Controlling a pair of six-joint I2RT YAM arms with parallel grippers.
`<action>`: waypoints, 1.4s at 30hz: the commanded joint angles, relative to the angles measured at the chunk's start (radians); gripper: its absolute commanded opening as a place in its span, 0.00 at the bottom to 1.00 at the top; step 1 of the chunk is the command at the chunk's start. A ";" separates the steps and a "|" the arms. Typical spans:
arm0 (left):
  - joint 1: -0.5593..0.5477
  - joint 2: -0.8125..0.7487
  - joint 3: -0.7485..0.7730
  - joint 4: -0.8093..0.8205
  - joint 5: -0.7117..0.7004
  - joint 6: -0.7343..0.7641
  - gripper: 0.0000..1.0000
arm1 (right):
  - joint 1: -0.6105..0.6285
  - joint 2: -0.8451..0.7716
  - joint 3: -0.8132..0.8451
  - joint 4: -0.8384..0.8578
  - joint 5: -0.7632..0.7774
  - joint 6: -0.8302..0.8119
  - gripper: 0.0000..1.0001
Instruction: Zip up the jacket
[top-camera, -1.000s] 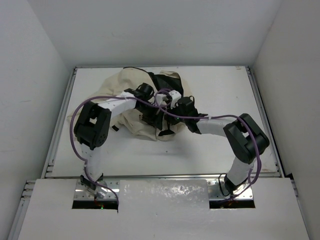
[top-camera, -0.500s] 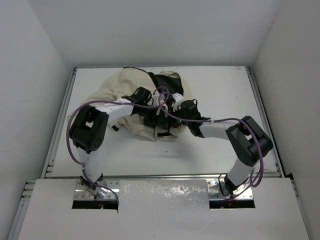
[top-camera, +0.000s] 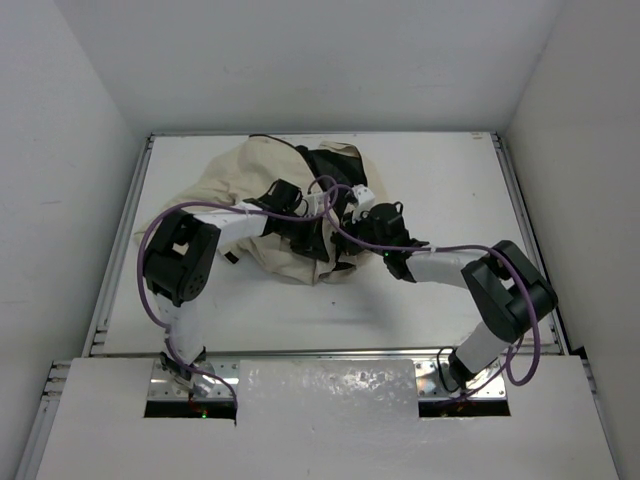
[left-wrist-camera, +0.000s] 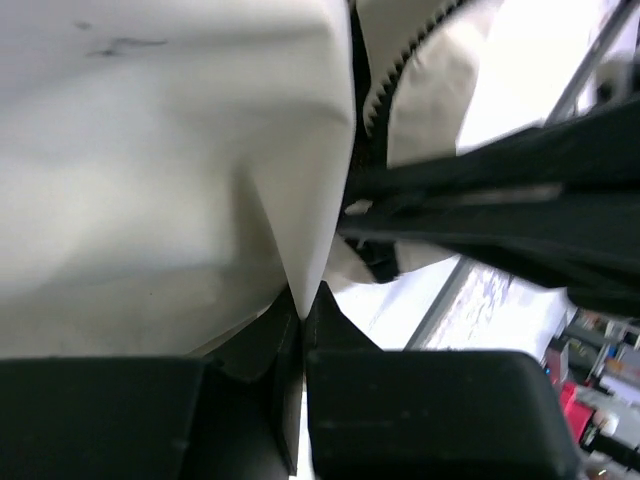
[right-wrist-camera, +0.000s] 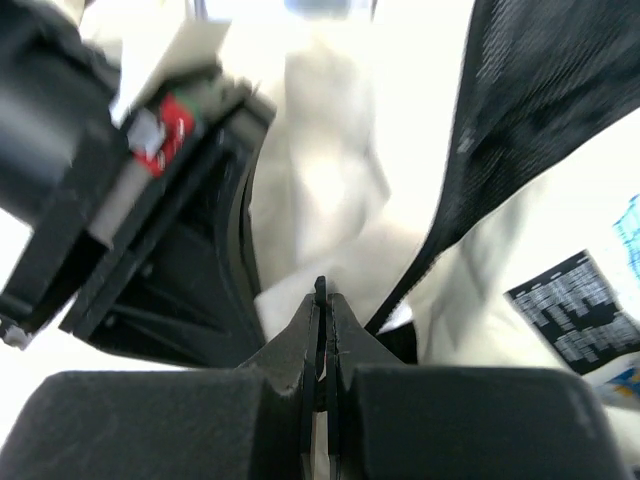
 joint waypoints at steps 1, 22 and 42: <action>-0.009 -0.057 -0.003 -0.050 0.075 0.088 0.00 | -0.015 -0.050 0.028 0.064 0.047 -0.041 0.00; 0.020 -0.344 -0.020 -0.044 -0.168 0.818 0.44 | -0.015 -0.053 0.027 0.050 0.026 0.027 0.00; -0.330 -0.465 -0.488 0.790 -0.764 0.861 0.44 | -0.014 -0.054 0.001 0.129 -0.013 0.110 0.00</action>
